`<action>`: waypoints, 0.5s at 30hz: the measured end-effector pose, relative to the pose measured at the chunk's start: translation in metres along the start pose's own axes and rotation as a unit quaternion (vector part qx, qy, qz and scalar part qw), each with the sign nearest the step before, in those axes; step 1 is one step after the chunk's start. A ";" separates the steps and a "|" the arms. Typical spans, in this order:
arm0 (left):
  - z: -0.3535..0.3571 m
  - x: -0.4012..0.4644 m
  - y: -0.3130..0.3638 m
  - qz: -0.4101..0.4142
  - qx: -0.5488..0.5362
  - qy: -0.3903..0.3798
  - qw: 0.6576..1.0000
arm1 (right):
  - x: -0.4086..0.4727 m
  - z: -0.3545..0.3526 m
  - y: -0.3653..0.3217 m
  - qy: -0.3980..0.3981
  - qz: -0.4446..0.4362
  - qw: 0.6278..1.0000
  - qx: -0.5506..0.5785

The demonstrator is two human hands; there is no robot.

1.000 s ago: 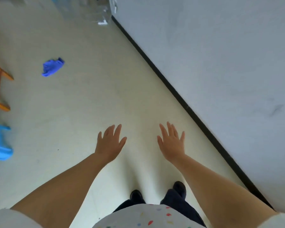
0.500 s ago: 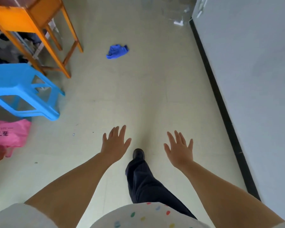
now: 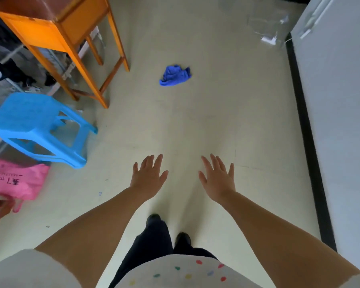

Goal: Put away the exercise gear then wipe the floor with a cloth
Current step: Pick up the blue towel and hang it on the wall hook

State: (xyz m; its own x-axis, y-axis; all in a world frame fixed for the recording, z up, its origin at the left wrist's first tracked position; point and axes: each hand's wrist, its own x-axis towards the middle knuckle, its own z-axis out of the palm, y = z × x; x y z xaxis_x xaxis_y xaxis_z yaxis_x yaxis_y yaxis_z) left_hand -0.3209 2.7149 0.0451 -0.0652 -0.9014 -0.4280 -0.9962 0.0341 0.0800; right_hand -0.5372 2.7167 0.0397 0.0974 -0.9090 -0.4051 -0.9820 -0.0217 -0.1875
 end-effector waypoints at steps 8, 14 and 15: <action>-0.073 0.188 -0.031 0.017 -0.002 0.020 1.000 | 0.194 -0.071 -0.008 0.010 0.029 0.999 -0.016; -0.156 0.325 -0.054 0.031 -0.009 0.021 0.999 | 0.317 -0.146 -0.026 0.016 0.033 0.999 -0.019; -0.168 0.341 -0.054 0.038 -0.010 0.010 0.999 | 0.333 -0.156 -0.028 0.005 0.034 0.999 -0.018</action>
State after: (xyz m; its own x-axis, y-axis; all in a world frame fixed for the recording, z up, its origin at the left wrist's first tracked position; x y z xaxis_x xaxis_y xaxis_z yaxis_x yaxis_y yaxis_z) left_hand -0.2795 2.3330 0.0461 -0.1386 -0.9047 -0.4029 -0.9871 0.0933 0.1302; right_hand -0.5024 2.3492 0.0500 0.0294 -0.9128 -0.4073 -0.9916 0.0248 -0.1271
